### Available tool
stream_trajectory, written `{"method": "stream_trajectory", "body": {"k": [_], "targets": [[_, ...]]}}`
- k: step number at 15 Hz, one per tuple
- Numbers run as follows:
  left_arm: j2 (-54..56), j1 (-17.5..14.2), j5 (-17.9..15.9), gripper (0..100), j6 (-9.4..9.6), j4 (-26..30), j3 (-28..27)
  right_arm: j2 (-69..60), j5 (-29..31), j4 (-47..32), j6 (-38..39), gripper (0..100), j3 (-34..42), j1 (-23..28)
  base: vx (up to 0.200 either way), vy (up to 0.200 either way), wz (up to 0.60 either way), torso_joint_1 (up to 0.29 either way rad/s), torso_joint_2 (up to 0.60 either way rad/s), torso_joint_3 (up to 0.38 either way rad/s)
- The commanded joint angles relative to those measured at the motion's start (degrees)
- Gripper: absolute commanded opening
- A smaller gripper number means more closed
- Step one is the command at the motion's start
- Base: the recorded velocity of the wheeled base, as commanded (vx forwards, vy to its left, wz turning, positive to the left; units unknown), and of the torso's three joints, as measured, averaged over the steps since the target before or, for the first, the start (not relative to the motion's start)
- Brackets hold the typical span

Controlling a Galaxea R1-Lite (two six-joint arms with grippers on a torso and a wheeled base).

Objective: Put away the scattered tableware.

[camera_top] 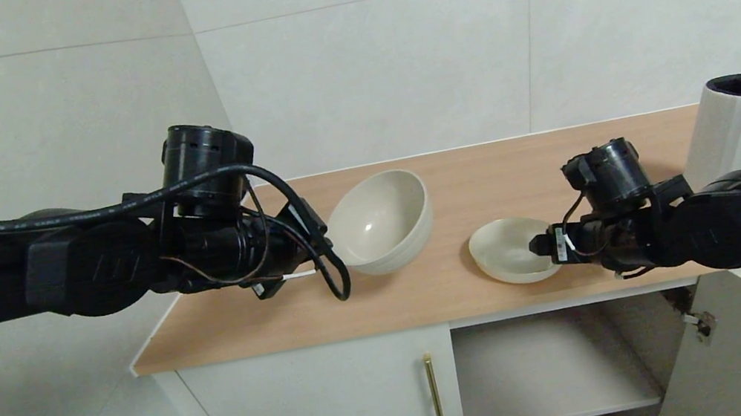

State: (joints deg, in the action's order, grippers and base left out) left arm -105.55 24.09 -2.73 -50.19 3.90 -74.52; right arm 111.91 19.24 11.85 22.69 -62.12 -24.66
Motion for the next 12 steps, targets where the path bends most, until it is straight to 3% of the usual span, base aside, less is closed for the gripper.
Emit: {"method": "stream_trajectory", "body": {"k": [1,12], "targets": [[0.08,-0.01,0.01,0,-0.08,-0.03,-0.01,0.33,-0.08,0.02,-0.01,0,-0.02,-0.04,0.0,0.0,0.0,0.0,0.0,0.0],[1.13,-0.01,0.01,0,-0.08,0.14,0.25,-2.93,-0.78,-0.42,1.31,0,0.07,0.05,0.0,0.0,0.0,0.0,0.0,0.0]]}}
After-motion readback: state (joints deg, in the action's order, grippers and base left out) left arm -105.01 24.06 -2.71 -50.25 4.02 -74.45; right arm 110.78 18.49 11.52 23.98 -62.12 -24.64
